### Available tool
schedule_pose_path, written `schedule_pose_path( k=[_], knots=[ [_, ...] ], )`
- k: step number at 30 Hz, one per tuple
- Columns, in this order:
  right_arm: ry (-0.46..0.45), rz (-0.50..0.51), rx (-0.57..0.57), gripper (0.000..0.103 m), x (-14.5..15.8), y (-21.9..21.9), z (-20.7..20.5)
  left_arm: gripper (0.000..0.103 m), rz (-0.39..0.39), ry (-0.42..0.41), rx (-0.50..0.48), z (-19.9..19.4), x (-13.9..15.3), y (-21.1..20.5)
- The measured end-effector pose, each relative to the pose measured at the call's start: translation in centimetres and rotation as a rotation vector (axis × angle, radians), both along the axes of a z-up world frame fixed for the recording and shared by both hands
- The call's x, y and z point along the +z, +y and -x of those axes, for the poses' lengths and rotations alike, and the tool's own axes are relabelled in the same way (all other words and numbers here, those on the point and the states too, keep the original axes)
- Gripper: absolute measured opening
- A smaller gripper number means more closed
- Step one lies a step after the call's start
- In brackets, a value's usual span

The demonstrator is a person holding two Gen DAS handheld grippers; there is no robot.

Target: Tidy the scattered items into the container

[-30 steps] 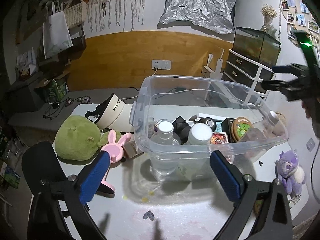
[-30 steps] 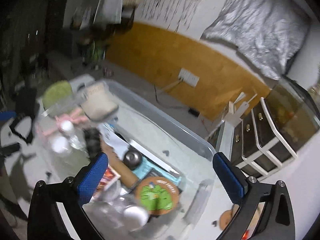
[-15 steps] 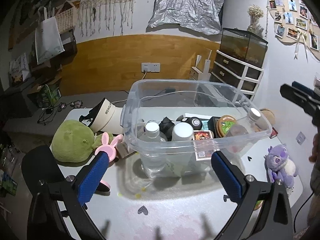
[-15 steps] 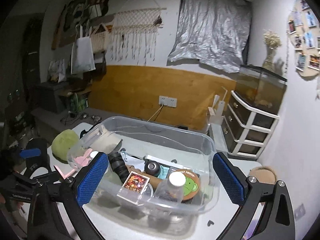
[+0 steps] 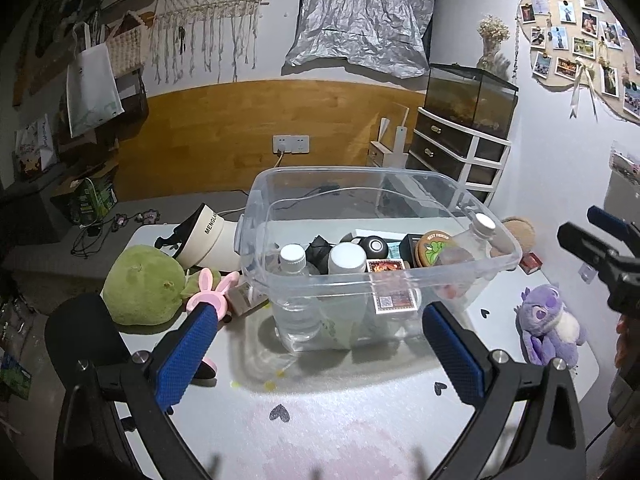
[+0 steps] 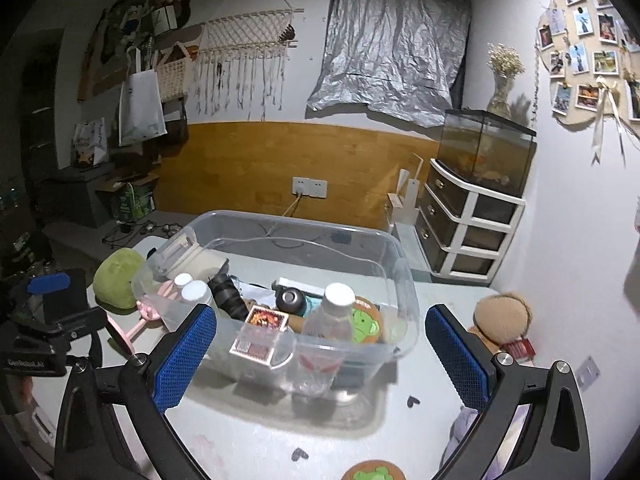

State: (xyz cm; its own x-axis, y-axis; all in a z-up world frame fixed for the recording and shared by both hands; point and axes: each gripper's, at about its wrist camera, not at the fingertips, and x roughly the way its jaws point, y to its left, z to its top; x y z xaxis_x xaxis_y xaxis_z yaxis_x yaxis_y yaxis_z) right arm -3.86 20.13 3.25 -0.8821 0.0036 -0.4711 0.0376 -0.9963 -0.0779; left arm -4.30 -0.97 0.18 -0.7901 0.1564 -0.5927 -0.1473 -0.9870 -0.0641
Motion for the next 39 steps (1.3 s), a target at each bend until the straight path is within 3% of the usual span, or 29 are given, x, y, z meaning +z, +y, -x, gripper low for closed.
schedule_pose_path(
  k=[9, 39],
  knots=[
    [-0.015, 0.003, -0.027, 0.103, -1.6, 0.3, -1.3, 0.103, 0.001, 0.004, -0.010, -0.6, 0.3, 0.0],
    [-0.048, 0.031, -0.025, 0.103, -2.6, 0.7, -1.2, 0.103, 0.020, 0.017, -0.009, -0.7, 0.4, 0.6]
  ],
)
